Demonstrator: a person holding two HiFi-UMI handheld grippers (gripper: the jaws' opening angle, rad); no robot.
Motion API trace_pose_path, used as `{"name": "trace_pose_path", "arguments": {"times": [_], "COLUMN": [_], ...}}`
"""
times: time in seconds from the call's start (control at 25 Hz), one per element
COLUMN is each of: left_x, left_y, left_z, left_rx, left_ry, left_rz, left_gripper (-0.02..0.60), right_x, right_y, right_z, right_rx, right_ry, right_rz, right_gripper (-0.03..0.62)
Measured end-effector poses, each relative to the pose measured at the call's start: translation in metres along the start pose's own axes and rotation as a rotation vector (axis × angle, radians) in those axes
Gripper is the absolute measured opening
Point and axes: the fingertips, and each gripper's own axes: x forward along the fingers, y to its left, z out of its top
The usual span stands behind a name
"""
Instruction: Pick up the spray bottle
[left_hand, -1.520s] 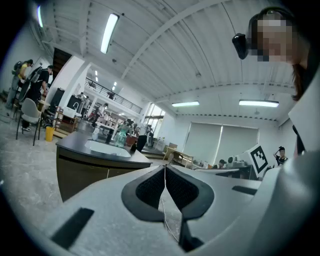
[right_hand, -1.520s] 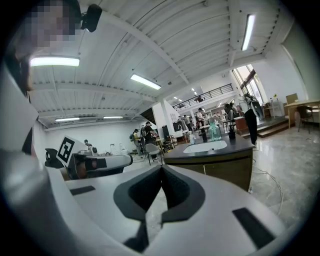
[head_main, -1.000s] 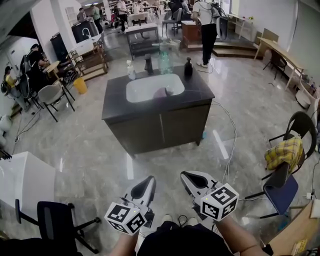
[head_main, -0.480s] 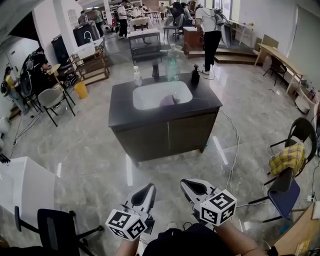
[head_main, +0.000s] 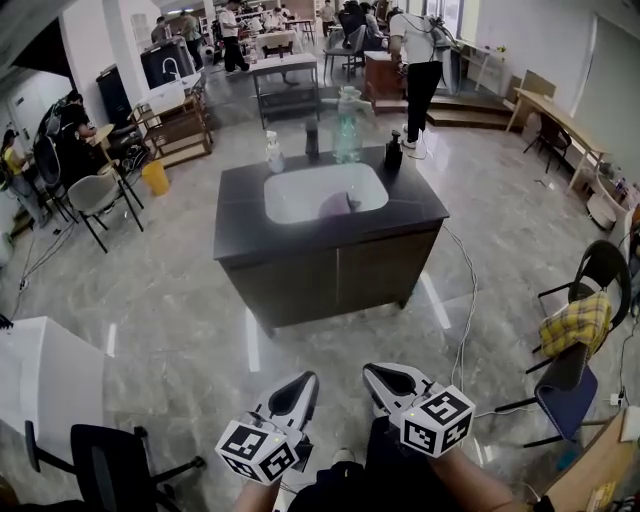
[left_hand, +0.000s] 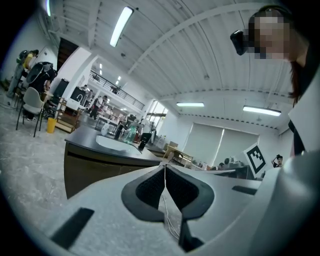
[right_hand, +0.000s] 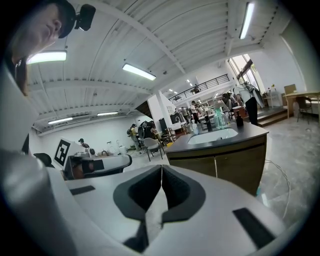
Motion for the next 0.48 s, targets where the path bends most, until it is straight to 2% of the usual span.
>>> {"name": "trace_pose_path", "arguments": {"times": [0.2, 0.48], "left_x": [0.03, 0.092], "left_y": [0.01, 0.015], "left_z": [0.008, 0.021], "left_rx": [0.02, 0.042], "left_ry": [-0.004, 0.013], "left_rz": [0.019, 0.032], "left_gripper": [0.008, 0.008], "right_x": [0.016, 0.029], "right_y": [-0.022, -0.078], "right_z": [0.01, 0.042], "right_rx": [-0.03, -0.028], "right_ry": [0.005, -0.013], "right_rz": [0.032, 0.048], "right_gripper": [0.008, 0.008]}}
